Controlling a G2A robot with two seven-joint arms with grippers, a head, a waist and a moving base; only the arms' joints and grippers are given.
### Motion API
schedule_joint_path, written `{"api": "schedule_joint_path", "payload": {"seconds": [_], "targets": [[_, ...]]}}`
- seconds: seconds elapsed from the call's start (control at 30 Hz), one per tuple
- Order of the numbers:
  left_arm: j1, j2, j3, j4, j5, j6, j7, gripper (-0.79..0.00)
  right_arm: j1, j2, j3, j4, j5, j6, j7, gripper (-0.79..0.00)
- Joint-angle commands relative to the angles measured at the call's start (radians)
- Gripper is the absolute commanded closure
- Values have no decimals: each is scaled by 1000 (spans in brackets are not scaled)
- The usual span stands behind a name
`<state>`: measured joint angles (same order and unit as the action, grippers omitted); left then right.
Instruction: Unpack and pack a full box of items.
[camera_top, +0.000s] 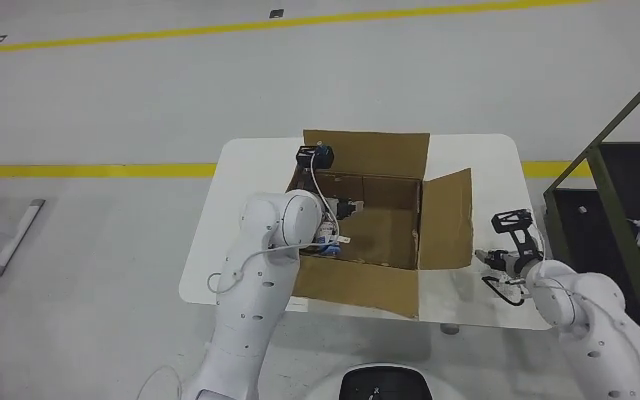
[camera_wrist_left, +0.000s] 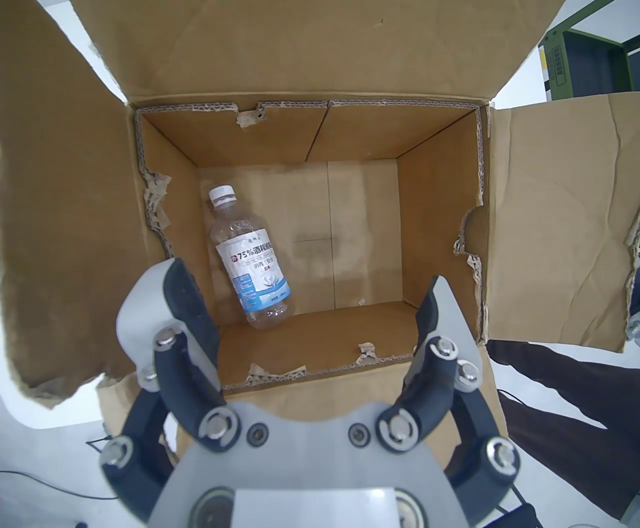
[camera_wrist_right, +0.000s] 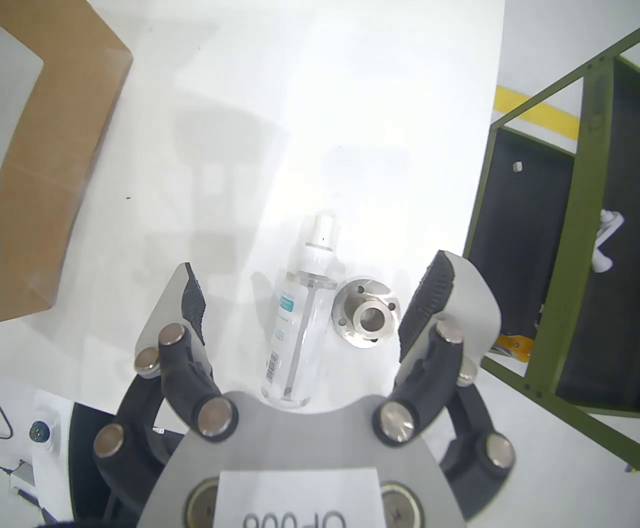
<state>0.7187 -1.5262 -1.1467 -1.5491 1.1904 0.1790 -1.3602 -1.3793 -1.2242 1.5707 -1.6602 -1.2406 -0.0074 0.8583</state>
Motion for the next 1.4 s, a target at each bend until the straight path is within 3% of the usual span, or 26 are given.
{"api": "schedule_joint_path", "payload": {"seconds": [0.0,0.2,0.3,0.53,0.83,0.93,1.0,1.07,1.1,1.13,1.27,1.37], "targets": [[0,0,0,0,0,0,0,-785,17,-1,-18,22,-8,13,25,-785],[0,0,0,0,0,0,0,-785,42,-1,-35,60,-6,9,45,-776],[0,0,0,0,0,0,0,-785,44,0,-41,72,-9,2,53,-646],[0,0,0,0,0,0,0,-785,47,0,-64,88,-12,-10,60,-536],[0,0,0,0,0,0,0,-785,35,3,-63,89,-12,-13,71,-594],[0,0,0,0,0,0,0,-785,29,3,-65,89,-3,-16,72,-566],[0,0,0,0,0,0,0,-785,29,3,-70,93,-3,-15,70,-363],[0,0,0,0,0,0,0,-785,33,3,-74,98,-5,-12,69,-271],[0,0,0,0,0,0,0,-785,35,3,-75,101,-5,-9,68,-163],[0,0,0,0,0,0,0,-785,38,3,-75,104,-4,-7,67,0],[0,0,0,0,0,0,0,-785,47,2,-64,108,37,2,57,0],[20,6,3,-36,45,-49,73,-785,55,2,-24,107,138,2,45,0]]}}
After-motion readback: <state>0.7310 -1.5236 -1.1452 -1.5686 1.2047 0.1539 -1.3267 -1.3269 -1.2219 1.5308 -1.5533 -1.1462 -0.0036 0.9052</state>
